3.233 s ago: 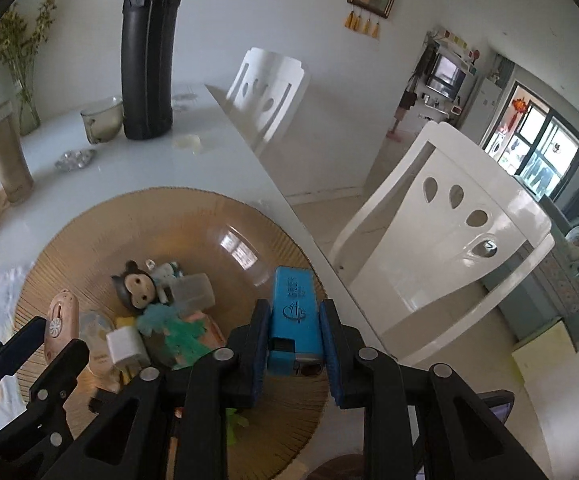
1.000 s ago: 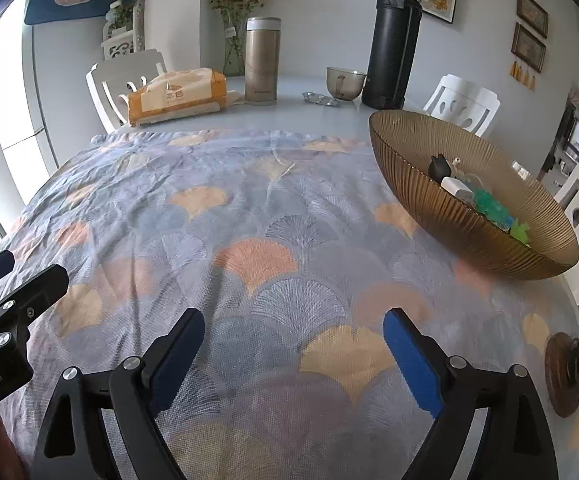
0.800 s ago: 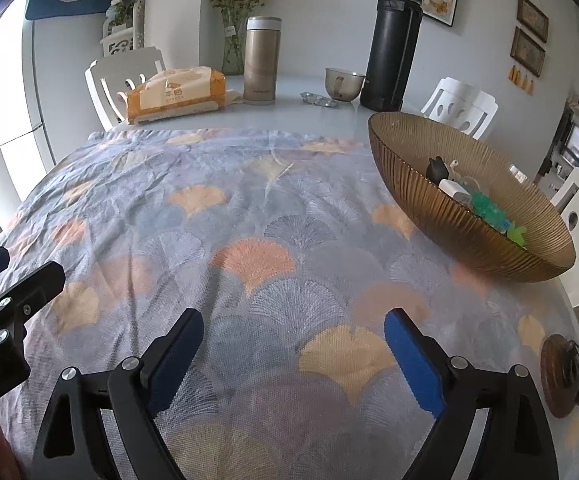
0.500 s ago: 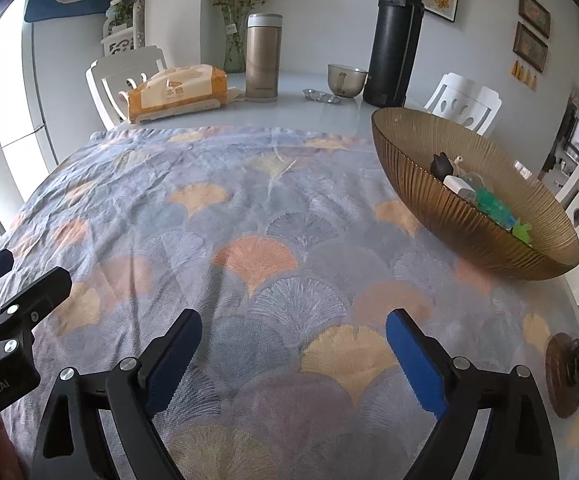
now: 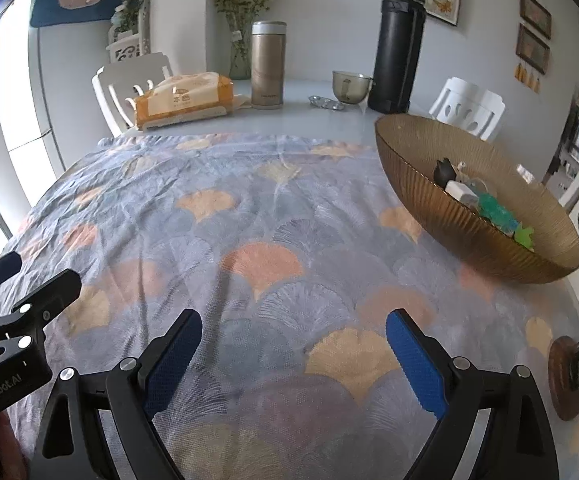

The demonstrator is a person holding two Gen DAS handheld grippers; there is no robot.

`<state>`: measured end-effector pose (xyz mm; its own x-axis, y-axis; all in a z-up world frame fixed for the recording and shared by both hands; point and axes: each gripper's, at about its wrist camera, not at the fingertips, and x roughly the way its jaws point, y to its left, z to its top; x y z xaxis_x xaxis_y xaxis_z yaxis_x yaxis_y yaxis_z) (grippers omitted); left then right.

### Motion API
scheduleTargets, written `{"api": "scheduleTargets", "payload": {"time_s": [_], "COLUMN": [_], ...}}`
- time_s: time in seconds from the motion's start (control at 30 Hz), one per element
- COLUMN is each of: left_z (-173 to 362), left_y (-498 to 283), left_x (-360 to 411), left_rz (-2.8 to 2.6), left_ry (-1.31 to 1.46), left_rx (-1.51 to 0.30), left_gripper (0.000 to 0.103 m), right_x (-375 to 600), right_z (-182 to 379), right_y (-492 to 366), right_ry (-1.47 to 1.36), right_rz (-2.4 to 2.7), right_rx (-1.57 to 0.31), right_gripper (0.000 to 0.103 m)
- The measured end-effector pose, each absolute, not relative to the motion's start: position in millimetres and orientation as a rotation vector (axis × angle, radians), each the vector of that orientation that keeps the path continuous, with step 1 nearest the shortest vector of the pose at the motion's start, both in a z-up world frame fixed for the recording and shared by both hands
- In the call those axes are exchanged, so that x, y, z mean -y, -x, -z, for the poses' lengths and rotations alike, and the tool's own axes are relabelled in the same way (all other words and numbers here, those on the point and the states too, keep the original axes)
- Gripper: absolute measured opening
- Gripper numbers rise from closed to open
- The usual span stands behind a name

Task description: Organize rigid objects

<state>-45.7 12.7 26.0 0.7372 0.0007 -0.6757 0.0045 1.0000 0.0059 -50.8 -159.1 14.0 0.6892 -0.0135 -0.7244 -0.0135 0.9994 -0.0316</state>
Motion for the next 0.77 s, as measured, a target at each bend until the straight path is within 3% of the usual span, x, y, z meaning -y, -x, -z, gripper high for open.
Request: {"api": "scheduleTargets", "payload": {"time_s": [0.57,0.77], "left_z": [-29.0,-40.5], "left_y": [49.7,64.5], "left_x": [-7.1,-6.4], "left_rz": [-0.001,-0.013], "left_ry": [-0.060,-0.085], "left_rx": [-0.737,-0.625], "left_gripper": [0.093,0.094], "right_x": [171.6,166.3], "right_z": [-12.5,-12.4], "right_y": [49.9,49.3], "right_ry": [-0.032,0.015], "right_rz": [-0.006,0.005], "right_rx": [-0.841,-0.840], "right_gripper": [0.093,0.093]}}
